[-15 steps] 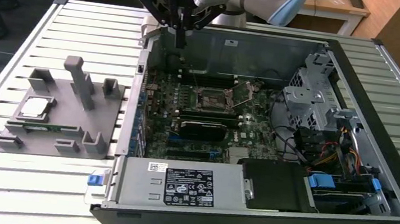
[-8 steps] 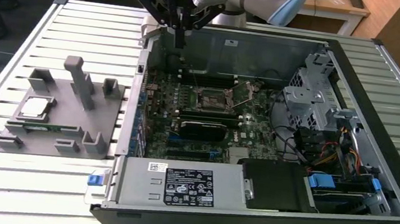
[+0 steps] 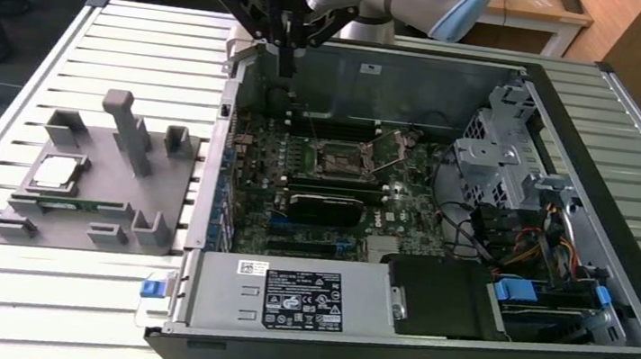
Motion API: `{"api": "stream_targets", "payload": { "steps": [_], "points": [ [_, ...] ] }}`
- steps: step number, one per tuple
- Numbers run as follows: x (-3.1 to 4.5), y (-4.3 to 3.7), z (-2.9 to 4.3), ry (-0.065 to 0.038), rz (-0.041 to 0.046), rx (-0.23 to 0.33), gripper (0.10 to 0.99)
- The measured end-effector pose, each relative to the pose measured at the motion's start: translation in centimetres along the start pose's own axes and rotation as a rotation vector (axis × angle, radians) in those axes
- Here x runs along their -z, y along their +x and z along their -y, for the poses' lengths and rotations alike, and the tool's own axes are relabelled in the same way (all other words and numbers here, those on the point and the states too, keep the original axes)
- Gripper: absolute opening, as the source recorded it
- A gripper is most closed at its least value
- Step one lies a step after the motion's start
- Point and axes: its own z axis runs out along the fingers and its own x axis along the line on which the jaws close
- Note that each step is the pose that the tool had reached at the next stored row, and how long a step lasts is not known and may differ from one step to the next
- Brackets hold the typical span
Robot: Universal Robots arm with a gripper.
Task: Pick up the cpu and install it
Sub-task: 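Reach for the cpu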
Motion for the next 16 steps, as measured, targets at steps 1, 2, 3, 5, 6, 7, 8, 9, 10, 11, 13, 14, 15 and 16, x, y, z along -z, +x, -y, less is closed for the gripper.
{"api": "stream_targets", "payload": {
  "steps": [1, 2, 3, 5, 6, 7, 8, 9, 10, 11, 13, 14, 15, 16],
  "points": [
    [0.0, 0.02, 0.0, 0.0, 0.0, 0.0, 0.106],
    [0.0, 0.04, 0.0, 0.0, 0.0, 0.0, 0.106],
    [0.0, 0.06, 0.0, 0.0, 0.0, 0.0, 0.106],
    [0.0, 0.1, 0.01, 0.0, 0.0, 0.0, 0.106],
    [0.0, 0.12, 0.01, 0.0, 0.0001, 0.0, 0.106],
    [0.0, 0.15, 0.01, 0.0, 0.0, 0.0, 0.106],
    [0.0, 0.18, 0.01, 0.0, 0.0, 0.0, 0.106],
    [0.0, 0.2, 0.02, 0.0, 0.0, 0.0, 0.106],
    [0.0, 0.23, 0.02, 0.0, 0.0001, 0.0, 0.106],
    [0.0, 0.27, 0.02, 0.0, 0.0, 0.0, 0.106],
    [0.0, 0.33, 0.03, 0.0, 0.0, 0.0, 0.106],
    [0.0, 0.36, 0.03, 0.0, 0.0, 0.0, 0.106],
    [0.0, 0.38, 0.03, 0.0, 0.0, 0.0, 0.106],
    [0.01, 0.41, 0.03, 0.0, 0.0, 0.0, 0.106]
  ]
}}
